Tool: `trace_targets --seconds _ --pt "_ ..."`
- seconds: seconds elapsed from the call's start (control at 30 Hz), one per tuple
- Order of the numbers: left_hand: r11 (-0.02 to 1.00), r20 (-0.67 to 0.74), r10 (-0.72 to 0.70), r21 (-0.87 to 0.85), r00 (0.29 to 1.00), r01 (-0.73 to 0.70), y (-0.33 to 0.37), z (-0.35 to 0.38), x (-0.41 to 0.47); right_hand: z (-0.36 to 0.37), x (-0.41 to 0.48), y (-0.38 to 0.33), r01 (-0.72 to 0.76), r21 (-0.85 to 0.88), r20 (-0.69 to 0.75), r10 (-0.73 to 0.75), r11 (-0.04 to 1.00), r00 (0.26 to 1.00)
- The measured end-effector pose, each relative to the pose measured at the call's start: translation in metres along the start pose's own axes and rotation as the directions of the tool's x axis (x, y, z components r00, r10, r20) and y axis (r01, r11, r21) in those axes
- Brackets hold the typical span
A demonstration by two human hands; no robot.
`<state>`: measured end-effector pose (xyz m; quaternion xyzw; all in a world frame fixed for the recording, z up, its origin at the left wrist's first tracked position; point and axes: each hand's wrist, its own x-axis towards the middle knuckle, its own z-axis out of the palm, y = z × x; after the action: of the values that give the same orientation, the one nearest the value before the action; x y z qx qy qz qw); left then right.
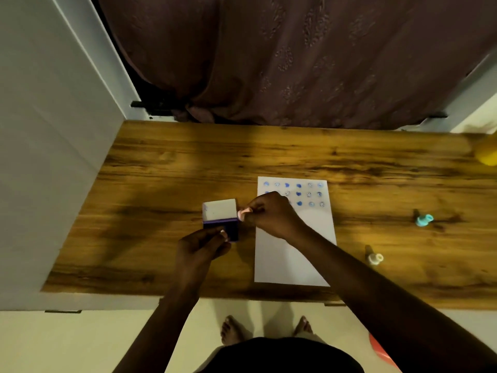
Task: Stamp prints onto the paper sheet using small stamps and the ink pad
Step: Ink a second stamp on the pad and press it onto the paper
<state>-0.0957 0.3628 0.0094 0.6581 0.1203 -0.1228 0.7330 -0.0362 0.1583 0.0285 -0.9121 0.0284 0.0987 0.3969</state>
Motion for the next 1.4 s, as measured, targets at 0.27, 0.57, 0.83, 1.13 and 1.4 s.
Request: trace_targets --seconds 0.27,0.57,0.83,1.13,1.4 --pt "0.999 0.014 -0.041 -0.027 0.999 0.041 -0.008 0.036 -0.007 -0.040 -0.011 0.062 -0.161 -0.164 -0.199 0.127 0.973 0.972" --pt "0.997 -0.012 -0.071 -0.018 0.997 0.070 -0.014 0.042 -0.014 -0.022 0.002 0.066 -0.081 -0.435 -0.113 0.035 0.897 0.993" --pt "0.996 -0.052 -0.094 -0.013 0.994 0.093 -0.015 0.037 -0.005 -0.013 0.016 0.068 -0.048 -0.521 -0.082 0.005 0.852 0.997" --pt "0.996 -0.053 -0.090 0.000 0.995 0.090 -0.018 0.045 0.009 0.000 0.020 0.069 -0.108 -0.557 -0.128 0.043 0.823 0.991" --pt "0.997 -0.020 -0.072 -0.027 0.997 0.071 -0.006 0.052 0.009 -0.009 0.022 0.063 -0.118 -0.588 -0.089 0.081 0.800 0.993"
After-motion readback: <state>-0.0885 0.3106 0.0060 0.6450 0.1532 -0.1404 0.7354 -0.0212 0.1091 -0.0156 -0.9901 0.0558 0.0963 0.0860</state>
